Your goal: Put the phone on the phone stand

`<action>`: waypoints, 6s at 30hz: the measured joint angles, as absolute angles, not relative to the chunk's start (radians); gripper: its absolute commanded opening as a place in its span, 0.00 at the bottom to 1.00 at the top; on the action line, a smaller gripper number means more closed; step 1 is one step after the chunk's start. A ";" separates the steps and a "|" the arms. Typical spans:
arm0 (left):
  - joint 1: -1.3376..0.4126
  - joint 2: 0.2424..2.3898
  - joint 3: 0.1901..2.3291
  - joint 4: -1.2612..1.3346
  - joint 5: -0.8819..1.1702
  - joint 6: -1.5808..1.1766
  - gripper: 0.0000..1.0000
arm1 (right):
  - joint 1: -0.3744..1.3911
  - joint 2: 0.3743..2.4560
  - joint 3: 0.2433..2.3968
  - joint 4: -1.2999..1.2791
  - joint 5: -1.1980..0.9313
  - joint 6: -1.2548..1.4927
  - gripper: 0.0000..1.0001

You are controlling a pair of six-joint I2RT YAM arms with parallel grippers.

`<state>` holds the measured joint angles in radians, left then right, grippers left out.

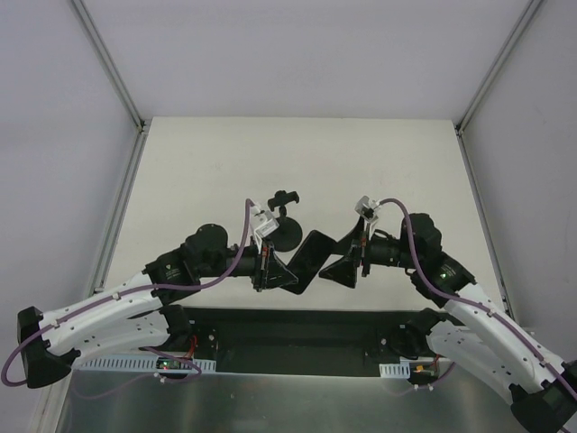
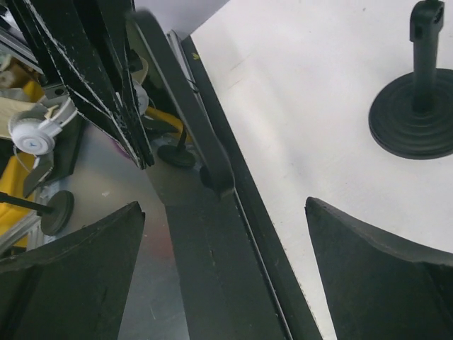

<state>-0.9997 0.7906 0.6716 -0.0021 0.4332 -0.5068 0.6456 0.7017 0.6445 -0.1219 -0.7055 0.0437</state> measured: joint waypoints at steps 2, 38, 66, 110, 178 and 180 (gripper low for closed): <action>-1.000 0.775 0.671 -0.006 0.403 -0.514 0.00 | 0.646 0.701 0.591 -0.022 -0.726 0.109 0.97; -0.999 0.681 0.510 0.436 0.169 -0.794 0.64 | 0.831 0.876 0.462 0.707 -0.711 0.521 0.00; -0.719 0.873 0.850 0.019 0.696 -0.800 0.34 | 0.837 0.867 0.501 0.451 -0.856 0.372 0.00; -0.719 0.604 1.060 -0.585 0.138 -0.482 0.00 | 0.854 1.087 0.976 -0.303 -0.106 0.178 0.97; -0.712 0.984 0.915 0.171 0.694 -0.060 0.00 | 0.764 1.447 1.227 -0.305 -0.339 -0.282 0.00; -0.702 1.021 0.915 0.182 0.767 -0.011 0.00 | 0.753 1.447 1.227 -0.308 -0.381 -0.289 0.00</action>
<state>-0.7025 1.0214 0.9154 0.1822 0.7666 -0.0113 0.7528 1.4471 1.2274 -0.3077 -0.3809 -0.2893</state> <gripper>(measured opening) 0.054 0.056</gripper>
